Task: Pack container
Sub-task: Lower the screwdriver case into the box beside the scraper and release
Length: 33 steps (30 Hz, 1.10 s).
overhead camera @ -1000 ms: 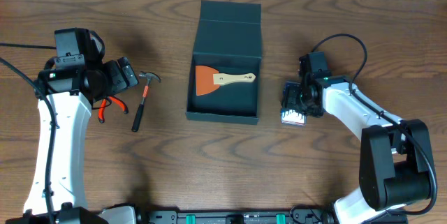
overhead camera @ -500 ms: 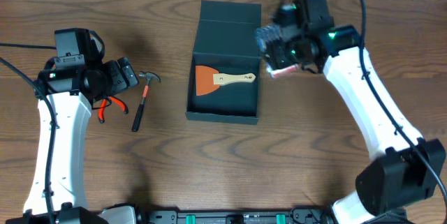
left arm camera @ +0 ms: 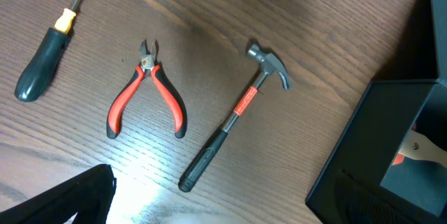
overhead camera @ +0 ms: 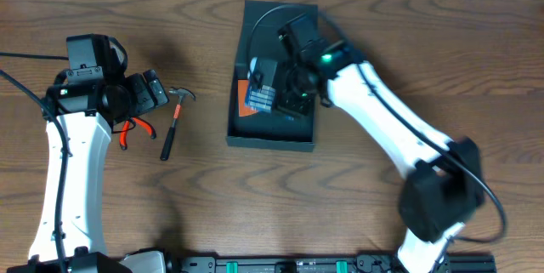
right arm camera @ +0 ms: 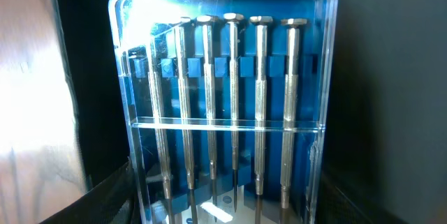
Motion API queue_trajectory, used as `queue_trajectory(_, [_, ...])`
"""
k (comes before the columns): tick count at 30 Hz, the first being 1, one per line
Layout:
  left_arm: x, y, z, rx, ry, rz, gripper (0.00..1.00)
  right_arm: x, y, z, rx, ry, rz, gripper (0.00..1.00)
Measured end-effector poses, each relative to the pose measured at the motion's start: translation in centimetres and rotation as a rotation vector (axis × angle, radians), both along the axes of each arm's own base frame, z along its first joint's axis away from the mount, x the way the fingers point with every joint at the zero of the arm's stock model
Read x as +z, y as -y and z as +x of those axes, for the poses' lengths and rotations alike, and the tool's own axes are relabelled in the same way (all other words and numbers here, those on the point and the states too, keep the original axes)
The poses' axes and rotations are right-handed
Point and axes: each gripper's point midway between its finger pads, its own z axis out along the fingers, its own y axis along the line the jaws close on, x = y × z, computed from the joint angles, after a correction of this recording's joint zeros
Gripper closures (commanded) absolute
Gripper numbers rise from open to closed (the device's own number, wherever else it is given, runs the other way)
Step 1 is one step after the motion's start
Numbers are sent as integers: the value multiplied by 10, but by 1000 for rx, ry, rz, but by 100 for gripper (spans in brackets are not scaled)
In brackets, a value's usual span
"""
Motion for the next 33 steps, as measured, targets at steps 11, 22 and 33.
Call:
queue_trajectory(11, [0, 0, 0, 0, 0, 0, 2, -68, 5, -23, 82, -163, -121, 97])
queue_trajectory(22, [2, 0, 3, 0, 15, 2, 1, -54, 7, -11, 18, -117, -160, 1])
queue_trajectory(33, [5, 10, 10, -102, 44, 20, 8, 68, 21, 35, -209, 149, -28, 1])
